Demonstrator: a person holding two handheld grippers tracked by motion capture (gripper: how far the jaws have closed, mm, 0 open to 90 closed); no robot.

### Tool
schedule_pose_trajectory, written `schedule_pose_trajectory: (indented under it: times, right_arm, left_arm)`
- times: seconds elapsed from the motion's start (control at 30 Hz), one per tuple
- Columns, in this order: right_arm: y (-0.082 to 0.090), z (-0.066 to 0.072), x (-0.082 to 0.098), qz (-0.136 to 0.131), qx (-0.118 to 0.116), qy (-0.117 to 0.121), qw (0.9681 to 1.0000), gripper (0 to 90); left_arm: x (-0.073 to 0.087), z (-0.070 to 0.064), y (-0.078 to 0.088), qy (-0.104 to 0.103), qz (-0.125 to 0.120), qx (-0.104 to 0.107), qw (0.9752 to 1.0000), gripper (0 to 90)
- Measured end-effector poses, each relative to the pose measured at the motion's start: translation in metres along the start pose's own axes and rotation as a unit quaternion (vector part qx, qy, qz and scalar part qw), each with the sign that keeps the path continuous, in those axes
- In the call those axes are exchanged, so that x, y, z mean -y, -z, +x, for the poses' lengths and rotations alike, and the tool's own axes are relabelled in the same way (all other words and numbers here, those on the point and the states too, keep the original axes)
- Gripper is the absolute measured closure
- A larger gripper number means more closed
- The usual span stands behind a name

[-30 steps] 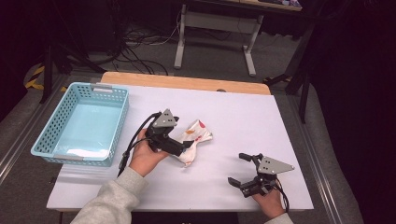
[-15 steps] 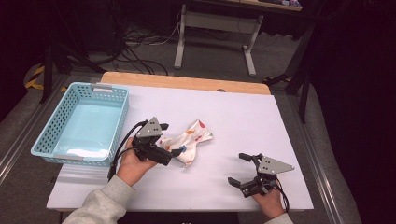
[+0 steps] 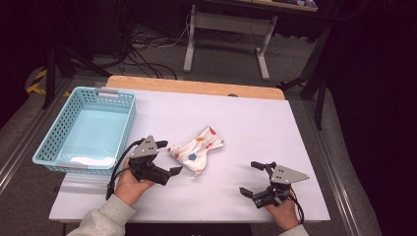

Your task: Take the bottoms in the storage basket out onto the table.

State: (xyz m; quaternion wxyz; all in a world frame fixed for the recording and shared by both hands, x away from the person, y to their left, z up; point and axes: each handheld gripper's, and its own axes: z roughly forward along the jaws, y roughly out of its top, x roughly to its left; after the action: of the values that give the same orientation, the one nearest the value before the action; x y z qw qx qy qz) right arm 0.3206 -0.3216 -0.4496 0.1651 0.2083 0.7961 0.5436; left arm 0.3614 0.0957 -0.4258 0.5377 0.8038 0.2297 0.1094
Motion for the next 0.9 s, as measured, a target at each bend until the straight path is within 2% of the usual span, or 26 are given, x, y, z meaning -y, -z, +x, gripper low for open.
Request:
schedule_pose_trajectory:
  times: [0.2,0.4,0.53,0.67,0.77,0.9]
  right_arm:
    - [0.0,0.0,0.0,0.0,-0.001,0.001,1.0,1.9]
    - [0.0,0.0,0.0,0.0,-0.002,0.001,1.0,1.9]
    - [0.0,0.0,0.0,-0.001,-0.003,0.001,1.0,1.9]
    - [0.0,0.0,0.0,-0.001,-0.004,0.0,1.0,2.0]
    - [0.0,0.0,0.0,-0.001,-0.005,0.0,1.0,1.9]
    - [0.001,0.0,0.0,-0.001,-0.006,0.0,1.0,1.9]
  left_arm:
    - [0.014,-0.001,0.004,0.002,-0.005,0.0,1.0,1.0]
    - [0.029,-0.001,0.007,0.011,-0.011,-0.014,0.9998,1.0]
    - [0.036,0.0,0.009,0.017,-0.015,-0.015,0.9996,1.0]
    - [0.041,-0.001,0.011,0.012,-0.016,-0.015,0.9997,1.0]
    - [0.045,-0.003,0.011,-0.005,-0.012,-0.019,0.9997,0.9]
    - [0.047,-0.004,0.011,-0.007,-0.017,-0.017,0.9997,0.9]
